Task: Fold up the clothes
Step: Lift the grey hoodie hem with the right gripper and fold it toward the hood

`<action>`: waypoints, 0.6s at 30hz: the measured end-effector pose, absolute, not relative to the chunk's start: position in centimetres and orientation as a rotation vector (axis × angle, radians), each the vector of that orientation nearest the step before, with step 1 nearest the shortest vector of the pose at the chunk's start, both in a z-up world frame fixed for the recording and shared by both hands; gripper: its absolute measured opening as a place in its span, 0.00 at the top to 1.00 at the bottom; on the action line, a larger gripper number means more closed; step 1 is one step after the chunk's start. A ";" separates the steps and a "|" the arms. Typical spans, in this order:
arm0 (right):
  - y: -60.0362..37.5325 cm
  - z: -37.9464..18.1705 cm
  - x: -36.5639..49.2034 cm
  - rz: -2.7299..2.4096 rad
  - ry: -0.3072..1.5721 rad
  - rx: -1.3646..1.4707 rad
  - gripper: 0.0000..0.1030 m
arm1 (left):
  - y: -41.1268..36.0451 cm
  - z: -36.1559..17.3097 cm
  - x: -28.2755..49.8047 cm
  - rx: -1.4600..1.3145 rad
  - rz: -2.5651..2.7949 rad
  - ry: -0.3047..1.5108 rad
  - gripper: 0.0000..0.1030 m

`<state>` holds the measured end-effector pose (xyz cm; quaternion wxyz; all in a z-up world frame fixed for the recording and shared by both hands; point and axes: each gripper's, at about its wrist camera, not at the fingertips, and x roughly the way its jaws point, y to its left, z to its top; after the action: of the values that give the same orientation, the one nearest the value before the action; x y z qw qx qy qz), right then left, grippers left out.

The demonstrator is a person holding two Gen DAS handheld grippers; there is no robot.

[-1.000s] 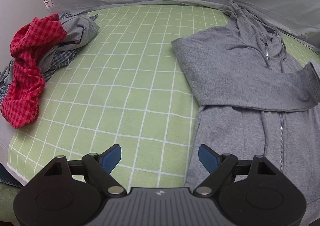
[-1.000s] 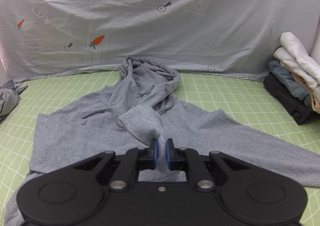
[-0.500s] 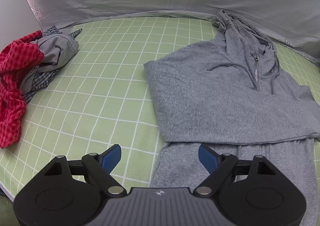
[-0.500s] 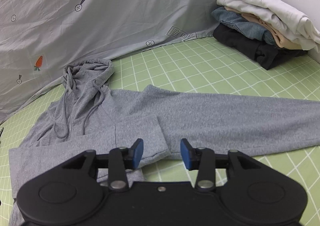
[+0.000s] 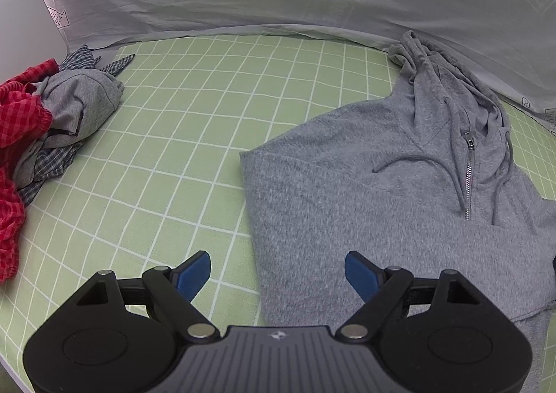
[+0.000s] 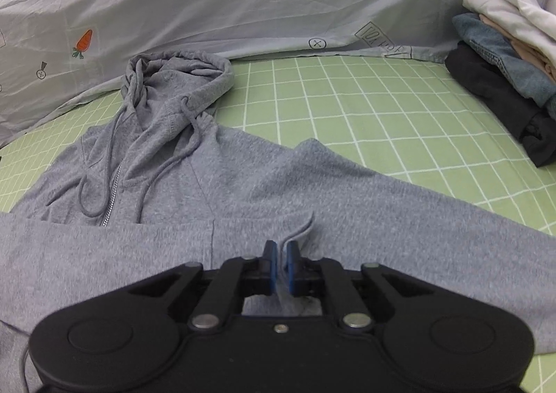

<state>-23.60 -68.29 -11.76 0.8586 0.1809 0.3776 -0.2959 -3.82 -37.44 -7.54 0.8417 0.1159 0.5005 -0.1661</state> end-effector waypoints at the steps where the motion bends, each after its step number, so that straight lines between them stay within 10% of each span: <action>1: -68.5 -11.4 -23.9 -0.635 0.766 0.381 0.96 | -37.4 -7.8 -3.8 0.246 -0.347 1.067 0.18; 18: -74.0 -4.8 -33.5 -1.042 0.428 0.412 0.97 | -38.9 -10.1 -5.2 0.360 -0.379 1.123 0.18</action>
<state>-33.48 -73.96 -4.82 0.8255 0.1938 0.2014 -0.4904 -5.25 -38.88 -10.13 0.8143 0.1686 0.5262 -0.1776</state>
